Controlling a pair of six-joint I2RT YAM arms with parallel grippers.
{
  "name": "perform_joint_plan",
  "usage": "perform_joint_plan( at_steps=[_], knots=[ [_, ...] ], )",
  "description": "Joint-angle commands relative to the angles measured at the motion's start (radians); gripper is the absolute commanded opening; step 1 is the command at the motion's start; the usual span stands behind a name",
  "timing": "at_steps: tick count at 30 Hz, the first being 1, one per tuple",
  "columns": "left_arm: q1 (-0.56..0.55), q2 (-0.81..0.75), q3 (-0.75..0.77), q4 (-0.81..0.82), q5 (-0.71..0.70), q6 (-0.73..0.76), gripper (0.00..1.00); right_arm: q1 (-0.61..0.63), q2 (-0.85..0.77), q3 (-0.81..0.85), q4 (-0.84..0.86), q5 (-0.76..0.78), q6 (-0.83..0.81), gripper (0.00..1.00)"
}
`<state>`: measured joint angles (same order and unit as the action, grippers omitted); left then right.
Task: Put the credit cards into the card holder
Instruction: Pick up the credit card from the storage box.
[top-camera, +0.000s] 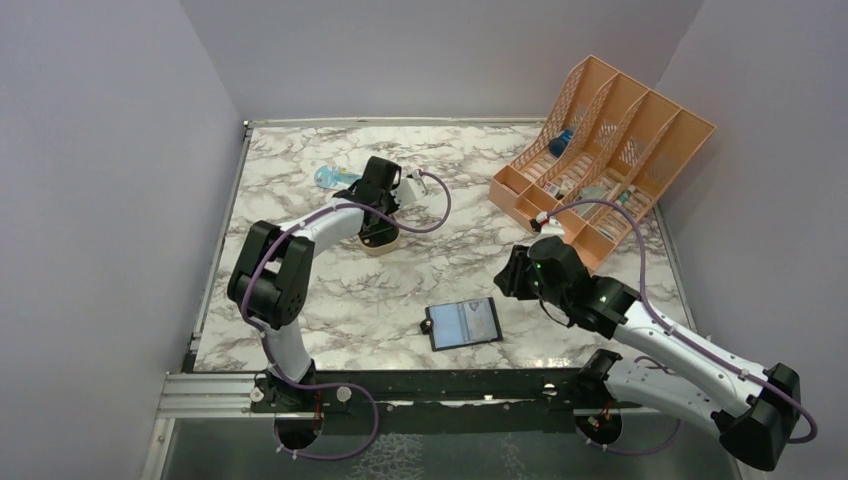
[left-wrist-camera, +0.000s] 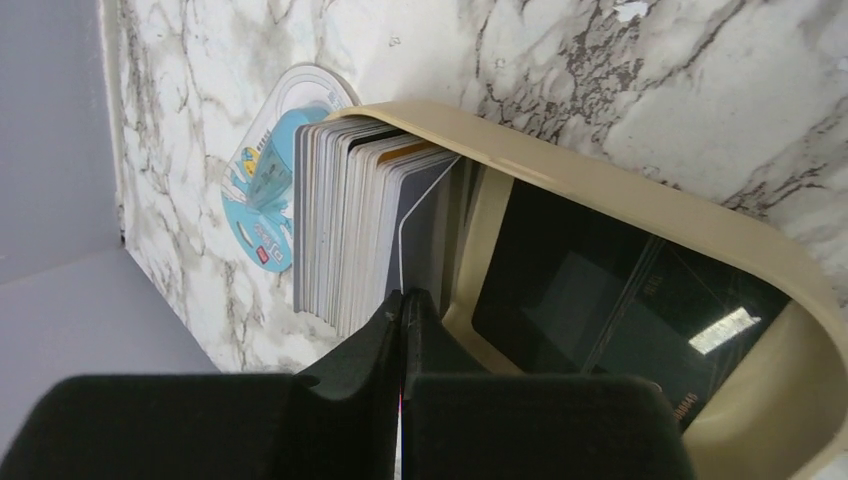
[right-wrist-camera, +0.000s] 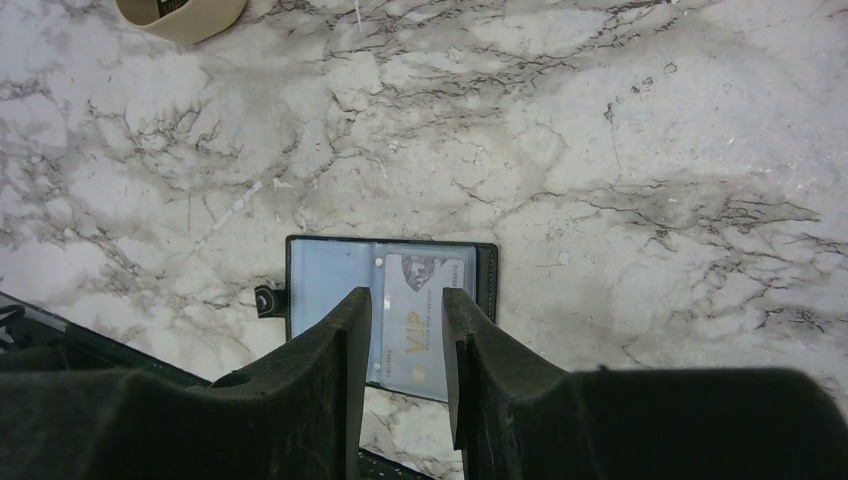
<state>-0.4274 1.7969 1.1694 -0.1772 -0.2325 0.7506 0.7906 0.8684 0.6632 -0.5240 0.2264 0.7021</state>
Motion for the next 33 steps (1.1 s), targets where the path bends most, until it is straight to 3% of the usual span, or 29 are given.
perform_joint_plan(
  at_steps=[1,11,17,24,28,33],
  knots=[
    [-0.003,-0.068,0.037,-0.082,0.046,-0.054,0.00,0.001,-0.026,0.013,-0.016,-0.025,0.006,0.33],
    [-0.004,-0.181,0.005,-0.098,0.079,-0.094,0.00,0.002,-0.053,0.011,-0.001,-0.057,-0.006,0.33],
    [-0.004,-0.255,0.016,-0.121,0.166,-0.248,0.00,0.002,-0.023,0.019,0.034,-0.121,-0.024,0.33],
    [-0.001,-0.398,-0.010,-0.119,0.460,-0.565,0.00,0.001,-0.050,-0.015,0.187,-0.233,-0.022,0.34],
    [-0.001,-0.466,-0.061,-0.079,0.716,-0.710,0.00,0.002,-0.075,-0.053,0.317,-0.316,-0.032,0.34],
    [0.000,-0.537,-0.182,0.134,0.985,-0.995,0.00,0.001,-0.072,-0.046,0.380,-0.377,0.015,0.34]
  ],
)
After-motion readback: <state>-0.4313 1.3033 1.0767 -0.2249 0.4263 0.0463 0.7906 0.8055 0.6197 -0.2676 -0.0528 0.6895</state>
